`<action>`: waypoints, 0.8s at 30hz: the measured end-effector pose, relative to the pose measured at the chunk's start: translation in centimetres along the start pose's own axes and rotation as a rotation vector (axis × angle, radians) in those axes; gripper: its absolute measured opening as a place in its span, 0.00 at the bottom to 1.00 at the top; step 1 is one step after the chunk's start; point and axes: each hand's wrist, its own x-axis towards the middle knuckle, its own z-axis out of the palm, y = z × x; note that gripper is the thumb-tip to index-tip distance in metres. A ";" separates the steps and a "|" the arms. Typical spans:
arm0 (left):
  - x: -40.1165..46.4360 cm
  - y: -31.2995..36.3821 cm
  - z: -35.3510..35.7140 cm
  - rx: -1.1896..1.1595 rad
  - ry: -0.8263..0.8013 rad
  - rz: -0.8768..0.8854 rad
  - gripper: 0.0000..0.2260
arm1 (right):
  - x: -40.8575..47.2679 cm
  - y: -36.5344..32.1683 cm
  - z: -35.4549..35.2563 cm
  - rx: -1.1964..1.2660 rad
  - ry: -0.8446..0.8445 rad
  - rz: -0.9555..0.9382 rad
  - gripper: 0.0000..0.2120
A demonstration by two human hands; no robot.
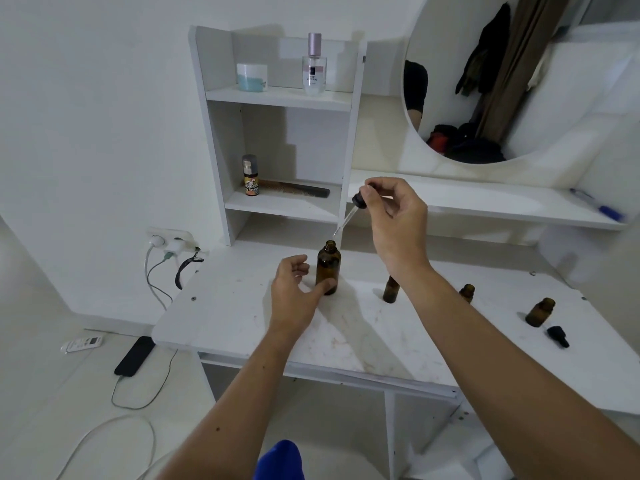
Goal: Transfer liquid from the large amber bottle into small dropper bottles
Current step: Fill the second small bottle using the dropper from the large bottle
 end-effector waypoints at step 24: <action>-8.0 5.1 16.4 -0.090 -0.456 0.074 0.26 | -2.8 2.1 -20.2 -0.162 0.261 0.094 0.05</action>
